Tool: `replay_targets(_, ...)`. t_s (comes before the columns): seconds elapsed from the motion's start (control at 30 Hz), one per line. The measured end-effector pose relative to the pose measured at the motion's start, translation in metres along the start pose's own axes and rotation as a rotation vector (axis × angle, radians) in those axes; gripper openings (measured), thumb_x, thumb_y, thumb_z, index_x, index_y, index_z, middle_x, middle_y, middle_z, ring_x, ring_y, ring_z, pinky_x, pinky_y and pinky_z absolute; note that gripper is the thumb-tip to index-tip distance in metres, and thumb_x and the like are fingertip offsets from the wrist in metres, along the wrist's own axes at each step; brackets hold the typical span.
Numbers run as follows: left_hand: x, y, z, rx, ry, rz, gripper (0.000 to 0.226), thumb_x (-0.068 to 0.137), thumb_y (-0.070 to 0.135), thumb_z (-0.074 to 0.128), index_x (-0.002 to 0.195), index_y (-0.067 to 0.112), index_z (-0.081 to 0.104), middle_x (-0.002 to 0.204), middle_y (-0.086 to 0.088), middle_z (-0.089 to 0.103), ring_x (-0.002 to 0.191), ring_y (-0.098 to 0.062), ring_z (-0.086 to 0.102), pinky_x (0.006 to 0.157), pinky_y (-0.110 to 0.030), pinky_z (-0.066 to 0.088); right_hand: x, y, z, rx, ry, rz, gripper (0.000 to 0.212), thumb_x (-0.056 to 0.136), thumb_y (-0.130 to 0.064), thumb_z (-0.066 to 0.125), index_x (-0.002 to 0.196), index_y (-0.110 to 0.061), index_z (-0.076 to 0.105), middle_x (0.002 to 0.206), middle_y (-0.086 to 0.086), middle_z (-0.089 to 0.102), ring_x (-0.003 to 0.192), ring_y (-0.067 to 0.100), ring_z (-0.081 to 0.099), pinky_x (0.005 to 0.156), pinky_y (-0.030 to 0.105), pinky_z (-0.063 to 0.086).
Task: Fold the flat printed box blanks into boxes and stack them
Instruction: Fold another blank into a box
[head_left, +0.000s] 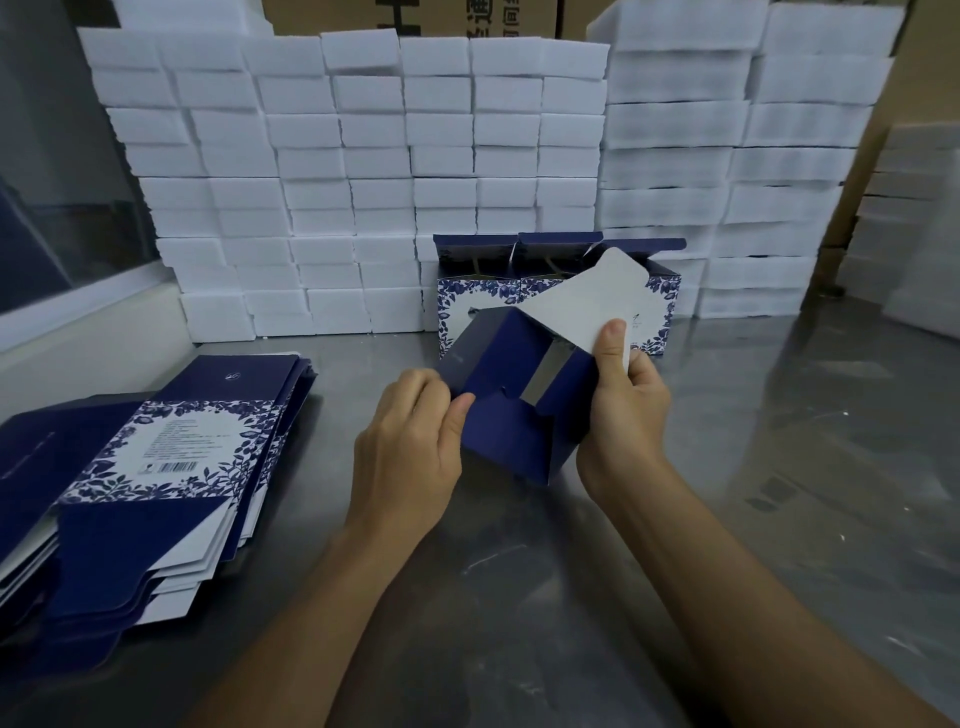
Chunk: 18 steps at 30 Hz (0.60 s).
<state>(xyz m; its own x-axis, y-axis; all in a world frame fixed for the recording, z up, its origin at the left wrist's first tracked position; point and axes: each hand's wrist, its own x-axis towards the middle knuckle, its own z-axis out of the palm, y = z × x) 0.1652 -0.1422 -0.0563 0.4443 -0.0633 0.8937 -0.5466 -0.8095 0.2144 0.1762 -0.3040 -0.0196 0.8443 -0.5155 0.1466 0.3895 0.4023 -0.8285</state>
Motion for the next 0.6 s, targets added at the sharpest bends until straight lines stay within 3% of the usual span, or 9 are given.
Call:
replay_targets(0.1, -0.0002, 0.0017, -0.0003, -0.039, -0.022, -0.015, 0.035, 0.1, 0.027, 0.044, 0.081, 0.0, 0.056, 0.091, -0.012, 0.059, 0.077, -0.025, 0.056, 0.056, -0.028, 0.04, -0.0001, -0.0008, 0.0002, 0.011, 0.001, 0.007, 0.038, 0.099, -0.04, 0.059, 0.072, -0.017, 0.044, 0.067, -0.002, 0.046, 0.056, 0.008, 0.041, 0.047, 0.02, 0.042)
replay_targets(0.2, -0.0017, 0.0, -0.001, -0.125, -0.039, -0.094, 0.03, 0.099, 0.033, 0.041, 0.079, 0.012, 0.043, 0.1, -0.008, 0.057, 0.082, -0.019, 0.054, 0.061, -0.025, 0.037, -0.0019, -0.002, 0.0022, 0.061, -0.002, 0.042, 0.033, 0.1, -0.04, 0.057, 0.077, -0.017, 0.048, 0.079, 0.005, 0.052, 0.073, 0.018, 0.046, 0.062, 0.029, 0.046)
replay_targets(0.27, -0.0025, -0.0025, -0.0014, -0.162, -0.052, -0.143, 0.033, 0.099, 0.039, 0.039, 0.082, 0.011, 0.044, 0.097, -0.004, 0.053, 0.075, -0.017, 0.05, 0.058, -0.027, 0.04, -0.0028, -0.0026, 0.0038, 0.091, -0.001, 0.067, 0.03, 0.1, -0.039, 0.057, 0.081, -0.017, 0.05, 0.085, 0.007, 0.052, 0.082, 0.021, 0.045, 0.069, 0.034, 0.045)
replay_targets(0.43, -0.0011, -0.005, -0.002, -0.119, -0.06, -0.056, 0.036, 0.1, 0.032, 0.039, 0.091, 0.002, 0.057, 0.1, -0.006, 0.059, 0.076, -0.018, 0.056, 0.058, -0.029, 0.049, -0.0027, -0.0027, 0.0038, 0.109, 0.002, 0.098, 0.032, 0.1, -0.039, 0.057, 0.079, -0.015, 0.051, 0.076, 0.003, 0.057, 0.07, 0.015, 0.051, 0.054, 0.024, 0.051)
replay_targets(0.6, -0.0016, -0.0049, -0.0022, -0.087, -0.063, -0.054, 0.034, 0.1, 0.031, 0.039, 0.088, 0.004, 0.057, 0.099, -0.006, 0.06, 0.077, -0.017, 0.055, 0.059, -0.023, 0.041, -0.0032, -0.0042, 0.0042, 0.083, 0.002, 0.092, 0.032, 0.1, -0.039, 0.057, 0.078, -0.017, 0.05, 0.08, 0.004, 0.054, 0.075, 0.017, 0.047, 0.059, 0.028, 0.047)
